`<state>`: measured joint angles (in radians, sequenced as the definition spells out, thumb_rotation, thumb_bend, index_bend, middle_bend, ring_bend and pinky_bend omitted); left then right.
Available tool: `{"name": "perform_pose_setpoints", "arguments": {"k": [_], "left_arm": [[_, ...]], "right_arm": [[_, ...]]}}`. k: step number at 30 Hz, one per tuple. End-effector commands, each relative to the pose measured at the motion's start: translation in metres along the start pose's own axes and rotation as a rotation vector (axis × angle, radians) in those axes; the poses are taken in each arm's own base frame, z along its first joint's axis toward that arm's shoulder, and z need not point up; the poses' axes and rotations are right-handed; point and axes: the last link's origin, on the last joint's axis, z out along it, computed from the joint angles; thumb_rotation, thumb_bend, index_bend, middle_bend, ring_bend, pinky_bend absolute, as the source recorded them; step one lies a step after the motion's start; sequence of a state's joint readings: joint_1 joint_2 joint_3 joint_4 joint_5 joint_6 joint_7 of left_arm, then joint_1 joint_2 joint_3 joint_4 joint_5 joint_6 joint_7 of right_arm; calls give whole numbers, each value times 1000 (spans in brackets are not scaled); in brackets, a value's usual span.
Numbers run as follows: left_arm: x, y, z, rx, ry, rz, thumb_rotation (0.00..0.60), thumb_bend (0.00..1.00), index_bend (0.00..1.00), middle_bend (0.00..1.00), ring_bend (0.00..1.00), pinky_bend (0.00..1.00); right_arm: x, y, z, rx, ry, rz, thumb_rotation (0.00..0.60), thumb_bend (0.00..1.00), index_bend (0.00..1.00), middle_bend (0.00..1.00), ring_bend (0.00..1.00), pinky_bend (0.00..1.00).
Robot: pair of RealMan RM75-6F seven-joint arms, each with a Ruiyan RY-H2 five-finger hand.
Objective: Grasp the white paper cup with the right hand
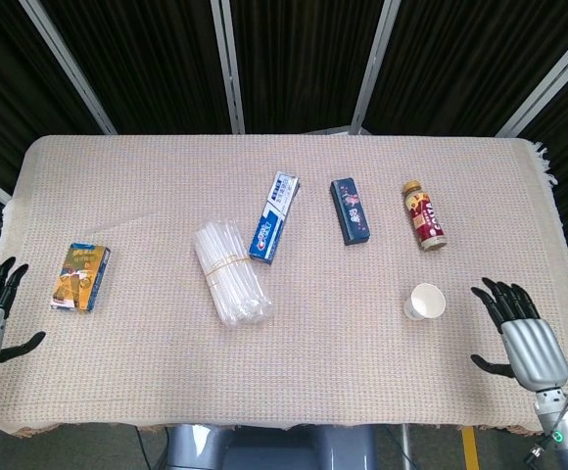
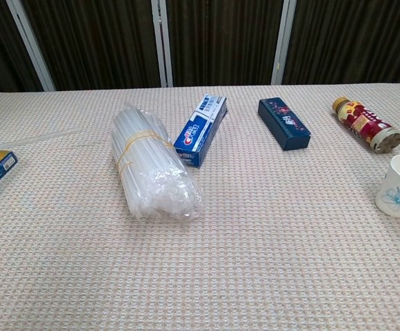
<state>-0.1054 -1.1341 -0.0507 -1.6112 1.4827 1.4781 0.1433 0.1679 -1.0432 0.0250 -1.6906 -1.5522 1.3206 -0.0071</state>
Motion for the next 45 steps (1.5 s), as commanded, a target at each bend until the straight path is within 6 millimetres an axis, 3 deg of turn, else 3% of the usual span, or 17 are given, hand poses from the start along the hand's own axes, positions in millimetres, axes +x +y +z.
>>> {"name": "perform_pose_setpoints", "arguments": {"k": [1,10,25,40,45], "left_arm": [[0,0,1,-2,0,1,600,99,0,0,0,0],[0,0,3,-10,-3,-1,600,100,0,0,0,0],[0,2,6,-10,-9,6,600,98,0,0,0,0],[0,2,6,-9,-10,7,600,97,0,0,0,0],[0,2,6,-8,-9,6,600,100,0,0,0,0]], "right_arm": [[10,-18,20,23,-104,-31,600,0,125,0,0,0],[5,-40,55,11,-208,-35,600,0,151,0,0,0],[-2,-48,100,-44,-242,-78,600,18,225,0,0,0],[-23,-47,116,-104,-295,-120,600,34,250,0,0,0],[-26,-48,118,-114,-298,-112,600,85,352,0,0,0]]}}
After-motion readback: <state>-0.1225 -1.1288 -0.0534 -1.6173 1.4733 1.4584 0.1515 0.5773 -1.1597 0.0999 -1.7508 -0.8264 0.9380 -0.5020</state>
